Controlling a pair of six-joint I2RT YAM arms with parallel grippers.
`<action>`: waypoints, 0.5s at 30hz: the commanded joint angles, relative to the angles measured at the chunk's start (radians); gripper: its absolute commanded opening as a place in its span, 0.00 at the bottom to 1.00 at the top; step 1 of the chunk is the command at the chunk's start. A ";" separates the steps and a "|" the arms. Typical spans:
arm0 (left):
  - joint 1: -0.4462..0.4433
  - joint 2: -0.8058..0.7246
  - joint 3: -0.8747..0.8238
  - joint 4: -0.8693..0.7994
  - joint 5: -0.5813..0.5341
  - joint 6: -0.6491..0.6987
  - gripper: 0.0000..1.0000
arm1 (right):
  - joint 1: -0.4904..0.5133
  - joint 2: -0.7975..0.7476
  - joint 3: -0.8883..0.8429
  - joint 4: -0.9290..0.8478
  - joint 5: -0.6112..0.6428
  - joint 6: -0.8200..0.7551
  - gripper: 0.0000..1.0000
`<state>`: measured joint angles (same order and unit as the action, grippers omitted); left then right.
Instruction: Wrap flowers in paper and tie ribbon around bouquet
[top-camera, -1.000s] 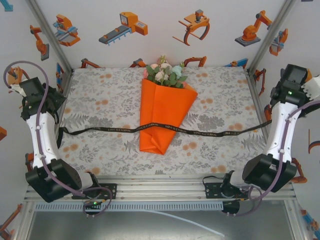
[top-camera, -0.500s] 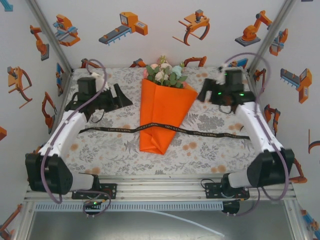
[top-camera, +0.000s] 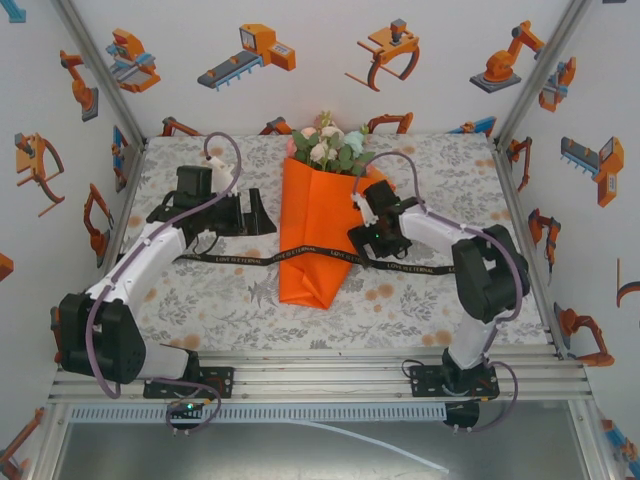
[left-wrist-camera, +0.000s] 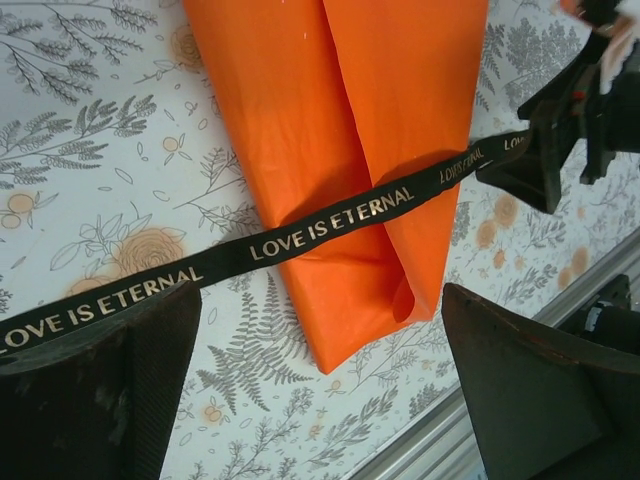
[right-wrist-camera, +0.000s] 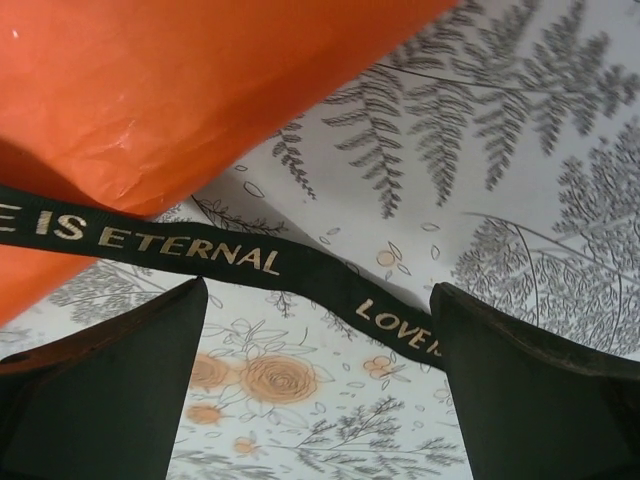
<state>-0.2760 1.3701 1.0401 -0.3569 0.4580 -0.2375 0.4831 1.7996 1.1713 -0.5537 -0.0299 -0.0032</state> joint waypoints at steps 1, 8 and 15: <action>-0.002 -0.012 -0.007 0.015 -0.011 0.054 1.00 | 0.003 0.038 0.053 -0.046 0.056 -0.115 0.82; -0.001 0.016 -0.042 0.026 -0.085 -0.051 1.00 | 0.020 0.073 0.028 -0.134 -0.059 -0.125 0.30; 0.000 0.113 -0.033 -0.026 -0.171 -0.160 0.97 | 0.020 -0.056 -0.056 -0.209 -0.178 -0.142 0.00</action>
<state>-0.2752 1.4361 1.0004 -0.3492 0.3374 -0.3305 0.5053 1.8069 1.1431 -0.6727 -0.1467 -0.1204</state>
